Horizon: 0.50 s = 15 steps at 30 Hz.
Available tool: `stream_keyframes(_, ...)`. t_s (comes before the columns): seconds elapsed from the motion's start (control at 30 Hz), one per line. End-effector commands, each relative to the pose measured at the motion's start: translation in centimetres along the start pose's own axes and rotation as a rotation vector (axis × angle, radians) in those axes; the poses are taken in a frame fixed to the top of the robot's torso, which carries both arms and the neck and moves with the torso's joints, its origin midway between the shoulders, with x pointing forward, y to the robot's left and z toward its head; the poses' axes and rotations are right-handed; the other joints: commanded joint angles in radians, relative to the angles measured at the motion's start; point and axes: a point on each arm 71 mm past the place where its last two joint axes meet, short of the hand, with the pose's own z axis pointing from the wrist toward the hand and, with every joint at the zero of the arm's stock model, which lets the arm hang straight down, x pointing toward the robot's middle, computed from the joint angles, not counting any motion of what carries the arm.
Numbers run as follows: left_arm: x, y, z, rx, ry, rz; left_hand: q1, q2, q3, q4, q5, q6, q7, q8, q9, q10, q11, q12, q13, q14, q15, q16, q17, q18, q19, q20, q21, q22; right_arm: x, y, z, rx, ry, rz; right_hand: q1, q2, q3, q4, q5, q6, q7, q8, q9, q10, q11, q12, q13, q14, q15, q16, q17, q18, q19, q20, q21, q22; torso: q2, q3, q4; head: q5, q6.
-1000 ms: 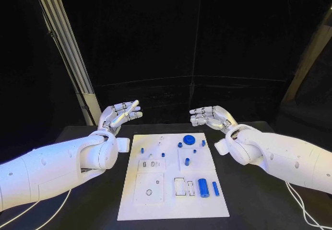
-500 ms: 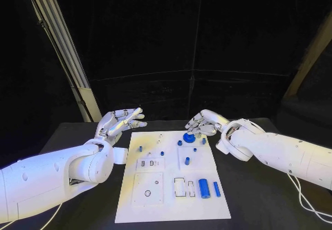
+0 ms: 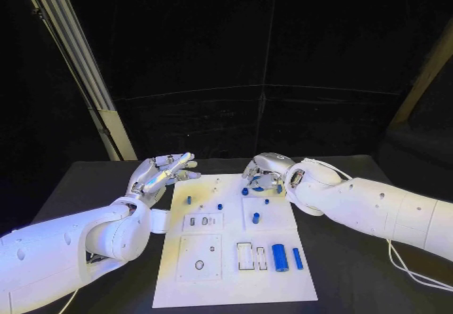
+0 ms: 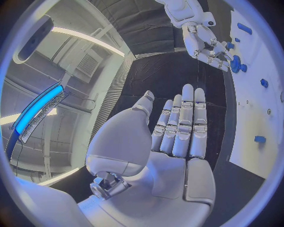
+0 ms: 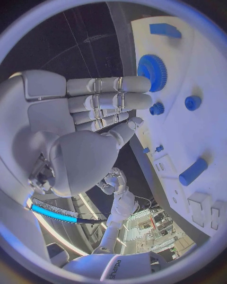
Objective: Assemble the parts on the task board
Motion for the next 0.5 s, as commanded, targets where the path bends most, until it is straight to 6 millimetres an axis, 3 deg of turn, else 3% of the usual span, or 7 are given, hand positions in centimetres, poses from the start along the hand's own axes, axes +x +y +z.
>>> stream_keyframes(0.03,0.23,-0.26,0.1,0.032,0.036,-0.025,-0.008,0.005,-0.005,-0.002,-0.002,0.002,0.003,-0.007,-0.001,-0.001,0.003,-0.005,-0.001,-0.004,0.006,-0.007,0.002,0.006,0.005,0.0,-0.005,-0.001,-0.11,0.16,0.22,0.005,0.01,-0.091,-0.011,-0.002,0.017,0.0,-0.003,-0.008,0.002,-0.002,-0.001,-0.009,-0.002,-0.003,0.0,0.036,-0.004,0.037,0.009,0.008,-0.002,0.002,0.054,0.06,0.015,-0.0018,0.0069,-0.003,-0.002)
stream_keyframes(0.27,0.06,-0.14,0.19,0.029,0.034,-0.024,-0.008,0.005,-0.005,-0.002,-0.002,0.002,0.003,-0.007,-0.001,-0.001,0.003,-0.005,-0.001,-0.004,0.006,-0.007,0.002,0.006,0.005,0.001,-0.005,-0.002,0.31,0.45,0.5,0.016,0.064,-0.124,-0.036,-0.023,0.063,0.004,-0.007,-0.016,0.002,-0.002,-0.001,-0.017,0.002,-0.004,0.001,0.025,0.001,0.151,0.031,-0.019,0.037,0.007,0.232,0.285,0.027,-0.0034,0.0121,-0.017,-0.004)
stream_keyframes(0.5,-0.08,-0.05,0.22,0.025,0.03,-0.021,-0.008,0.005,-0.006,-0.003,-0.002,0.001,0.003,-0.008,-0.001,-0.002,0.003,-0.006,-0.001,-0.004,0.006,-0.008,0.003,0.006,0.005,0.001,-0.006,-0.002,0.64,0.47,0.43,0.027,0.115,-0.145,-0.059,-0.041,0.073,0.013,-0.012,-0.02,0.001,-0.002,-0.001,-0.022,0.004,-0.003,0.001,0.013,0.003,0.213,0.041,-0.03,0.054,0.011,0.302,0.374,0.032,-0.0035,0.0133,-0.014,-0.009)
